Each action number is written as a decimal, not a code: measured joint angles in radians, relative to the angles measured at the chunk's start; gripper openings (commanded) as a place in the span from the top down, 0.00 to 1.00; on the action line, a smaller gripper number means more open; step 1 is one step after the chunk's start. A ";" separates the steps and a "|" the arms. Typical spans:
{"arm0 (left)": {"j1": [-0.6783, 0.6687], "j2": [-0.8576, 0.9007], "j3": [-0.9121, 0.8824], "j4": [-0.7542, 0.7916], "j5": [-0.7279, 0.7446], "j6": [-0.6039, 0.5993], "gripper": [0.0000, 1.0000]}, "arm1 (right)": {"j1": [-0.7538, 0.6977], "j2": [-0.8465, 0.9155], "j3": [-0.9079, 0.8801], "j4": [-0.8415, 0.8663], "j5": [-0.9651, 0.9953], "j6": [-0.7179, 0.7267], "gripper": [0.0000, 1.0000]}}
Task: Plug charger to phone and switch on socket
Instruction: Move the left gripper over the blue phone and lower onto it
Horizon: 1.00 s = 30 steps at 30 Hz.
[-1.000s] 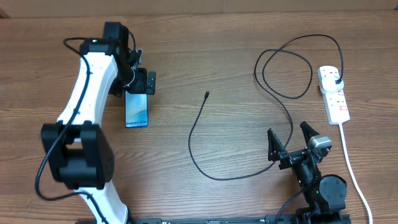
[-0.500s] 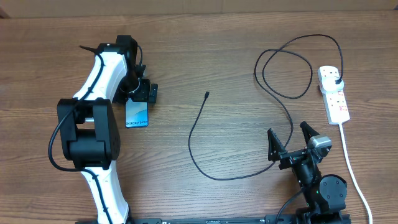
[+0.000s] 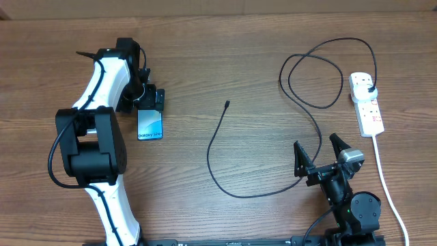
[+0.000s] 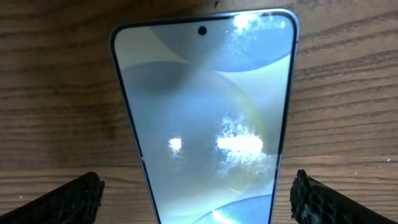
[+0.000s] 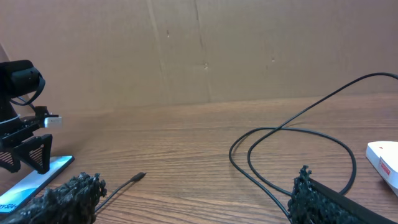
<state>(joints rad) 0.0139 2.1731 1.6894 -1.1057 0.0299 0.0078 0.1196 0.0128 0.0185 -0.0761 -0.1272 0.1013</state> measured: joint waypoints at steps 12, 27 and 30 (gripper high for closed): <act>0.000 0.000 -0.045 0.039 0.036 -0.028 0.00 | 0.000 0.000 0.000 0.000 0.000 0.000 0.00; -0.002 0.000 -0.085 0.066 0.027 -0.066 0.05 | 0.000 0.000 0.000 0.000 0.000 0.000 0.00; -0.008 0.000 -0.086 0.075 0.023 -0.085 0.05 | 0.000 0.000 0.000 0.000 0.000 0.000 0.00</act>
<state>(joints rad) 0.0063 2.1735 1.6032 -1.0306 0.0532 -0.0776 0.1196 0.0128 0.0185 -0.0757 -0.1272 0.1009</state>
